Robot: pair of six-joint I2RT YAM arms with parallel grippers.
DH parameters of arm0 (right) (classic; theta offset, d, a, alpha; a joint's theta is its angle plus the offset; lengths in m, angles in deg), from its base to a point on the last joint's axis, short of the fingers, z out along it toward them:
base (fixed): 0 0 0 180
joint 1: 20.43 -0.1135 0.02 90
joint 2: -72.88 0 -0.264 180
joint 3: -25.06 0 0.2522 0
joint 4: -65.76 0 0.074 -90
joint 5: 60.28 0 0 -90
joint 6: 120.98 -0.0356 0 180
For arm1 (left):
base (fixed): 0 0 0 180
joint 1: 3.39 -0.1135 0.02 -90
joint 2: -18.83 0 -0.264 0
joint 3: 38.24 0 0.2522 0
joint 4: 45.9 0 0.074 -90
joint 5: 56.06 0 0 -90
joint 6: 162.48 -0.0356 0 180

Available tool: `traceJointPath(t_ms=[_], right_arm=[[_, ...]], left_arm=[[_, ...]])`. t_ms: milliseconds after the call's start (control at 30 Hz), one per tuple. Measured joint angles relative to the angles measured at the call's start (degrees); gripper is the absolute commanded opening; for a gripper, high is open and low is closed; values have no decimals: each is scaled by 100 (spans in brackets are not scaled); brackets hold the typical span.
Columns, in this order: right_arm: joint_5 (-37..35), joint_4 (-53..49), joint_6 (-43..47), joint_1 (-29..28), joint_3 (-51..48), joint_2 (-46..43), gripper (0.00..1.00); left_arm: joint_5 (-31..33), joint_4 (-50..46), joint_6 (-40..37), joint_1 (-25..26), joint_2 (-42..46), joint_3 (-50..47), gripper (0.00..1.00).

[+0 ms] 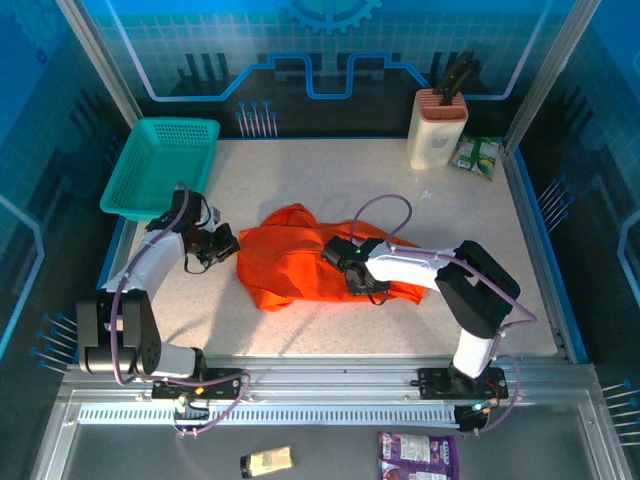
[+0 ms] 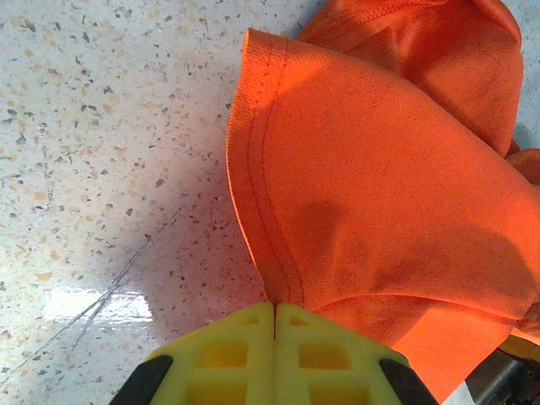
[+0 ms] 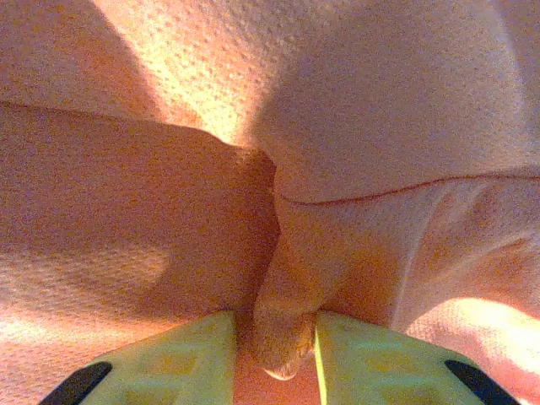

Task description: Fold the inside-out t-shirt

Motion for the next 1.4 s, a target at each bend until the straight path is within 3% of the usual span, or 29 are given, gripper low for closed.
traceJointPath(t_ms=[300,500,700,933,1133,1267,1400], right_arm=[[-286,-122,125,68,11,-39,0],[-498,-643,490,415,271,-850,0],[-787,-1058,1390,1266,1292,-1941,0],[-1060,-1279,2988,2186,3980,-2339,0],[-1589,-1126,4221,2210,6218,-2479,0],[-1696,-772,4535,2033,6129,-3001,0],[-1453,-717,4365,2011,5346,-3213,0]], left_arm=[[46,-11,-2,0,0,26,0],[153,-63,-2,2,44,313,0],[306,-107,2,-4,463,970,0],[-28,256,72,26,739,1773,0],[-306,739,348,291,627,1790,0],[-389,671,468,413,463,2046,0],[-323,92,343,356,35,4004,0]])
